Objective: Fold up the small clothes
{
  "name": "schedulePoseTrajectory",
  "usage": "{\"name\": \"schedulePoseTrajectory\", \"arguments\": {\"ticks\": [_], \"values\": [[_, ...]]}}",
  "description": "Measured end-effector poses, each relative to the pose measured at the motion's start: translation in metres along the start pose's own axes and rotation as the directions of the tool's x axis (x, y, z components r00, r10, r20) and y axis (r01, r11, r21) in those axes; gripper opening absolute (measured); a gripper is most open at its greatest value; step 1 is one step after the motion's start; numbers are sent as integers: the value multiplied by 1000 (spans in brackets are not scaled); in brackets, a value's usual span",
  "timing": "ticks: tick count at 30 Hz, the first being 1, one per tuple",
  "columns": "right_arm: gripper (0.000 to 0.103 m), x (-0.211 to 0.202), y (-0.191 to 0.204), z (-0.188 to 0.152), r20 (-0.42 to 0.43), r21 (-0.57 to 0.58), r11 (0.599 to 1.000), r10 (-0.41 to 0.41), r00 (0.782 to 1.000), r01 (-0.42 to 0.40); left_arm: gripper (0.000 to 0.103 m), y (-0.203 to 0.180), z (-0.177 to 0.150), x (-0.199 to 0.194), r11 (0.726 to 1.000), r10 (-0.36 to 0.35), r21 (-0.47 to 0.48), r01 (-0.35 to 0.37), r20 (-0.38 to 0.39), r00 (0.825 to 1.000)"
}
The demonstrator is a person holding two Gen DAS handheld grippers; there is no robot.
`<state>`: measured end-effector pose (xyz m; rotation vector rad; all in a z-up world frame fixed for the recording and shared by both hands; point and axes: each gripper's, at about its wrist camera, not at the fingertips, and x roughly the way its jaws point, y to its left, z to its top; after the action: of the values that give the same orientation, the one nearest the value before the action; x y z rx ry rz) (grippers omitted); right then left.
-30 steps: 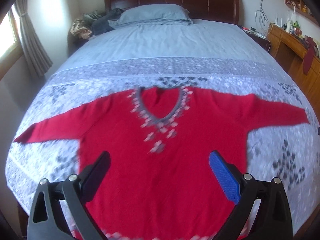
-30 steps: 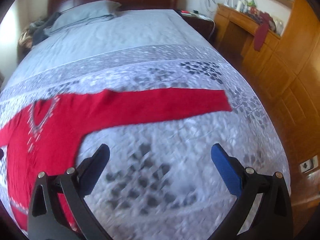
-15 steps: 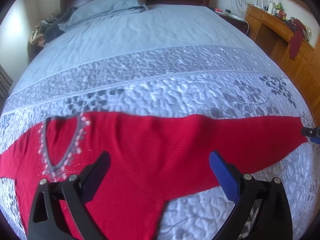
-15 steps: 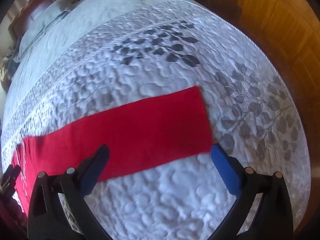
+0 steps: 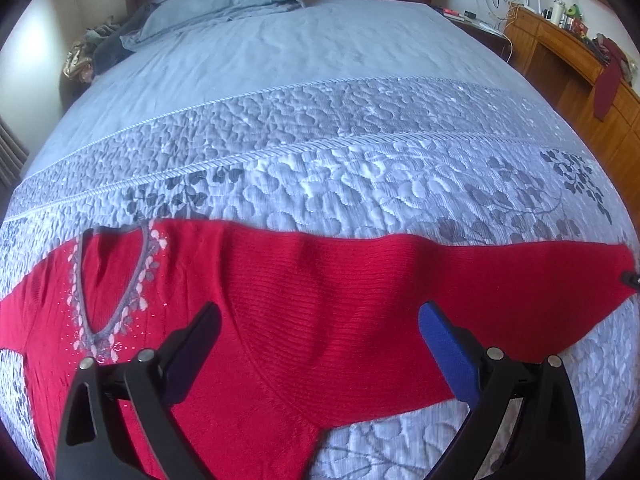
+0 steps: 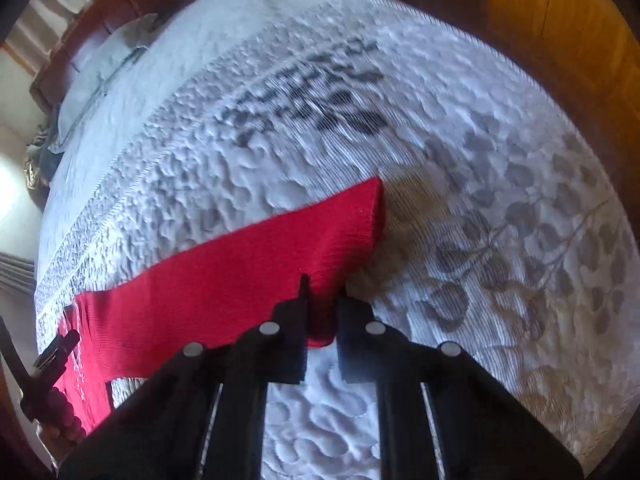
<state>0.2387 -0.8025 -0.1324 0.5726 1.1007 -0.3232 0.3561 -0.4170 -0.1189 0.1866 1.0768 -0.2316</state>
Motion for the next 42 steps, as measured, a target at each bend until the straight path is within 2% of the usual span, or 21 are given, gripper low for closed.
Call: {"name": "schedulePoseTrajectory", "arguments": {"ticks": [2,4,8,10,14,19,21,22,25,28,30,33,36,38,41,42], "values": [[10,-12,15,-3,31,-31,1000,4,1000,-3,99,11,-4,-6,1000,4,-2,-4,8,1000],[10,-21,39,-8,45,-66,996,58,997,-55,99,27,-6,-12,1000,0,-13,0,10,1000],[9,-29,112,-30,39,-197,971,144,989,-134,99,74,-11,-21,998,30,-61,-30,2,1000],[9,-24,147,-45,10,-241,953,189,982,-182,99,98,-12,-22,994,52,-92,-53,-8,999],[9,1,221,-82,-51,-340,916,210,976,-214,99,146,-20,-26,984,78,-157,-82,-31,996],[10,32,301,-124,-157,-399,855,292,943,-331,99,173,-26,-32,980,66,-186,-70,-27,997],[25,40,319,-135,-178,-415,851,272,946,-323,99,176,-28,-33,980,23,-196,-30,-34,999],[42,39,320,-140,-177,-416,850,272,946,-322,99,176,-28,-33,980,-3,-201,-5,-39,999],[41,26,299,-147,-153,-374,856,323,934,-357,99,166,-30,-29,974,-105,-208,92,-54,993],[43,8,265,-158,-103,-311,887,326,940,-341,99,144,-34,-21,971,-172,-183,155,-78,982],[43,-3,241,-169,-70,-284,906,306,950,-313,98,126,-39,-12,960,-239,-177,216,-120,963],[43,-10,222,-187,-23,-282,922,271,962,-267,97,103,-44,6,944,-300,-199,262,-196,933],[43,-7,210,-199,-25,-263,923,284,959,-280,83,88,-52,23,916,-378,-244,318,-259,889],[43,-6,213,-199,-31,-285,917,281,959,-278,76,82,-55,29,900,-413,-265,345,-272,869],[43,-10,216,-200,-19,-313,908,286,958,-278,67,69,-52,32,909,-399,-239,341,-268,877],[43,-10,215,-200,-11,-318,910,277,961,-266,60,65,-51,33,909,-401,-239,342,-268,876]]}}
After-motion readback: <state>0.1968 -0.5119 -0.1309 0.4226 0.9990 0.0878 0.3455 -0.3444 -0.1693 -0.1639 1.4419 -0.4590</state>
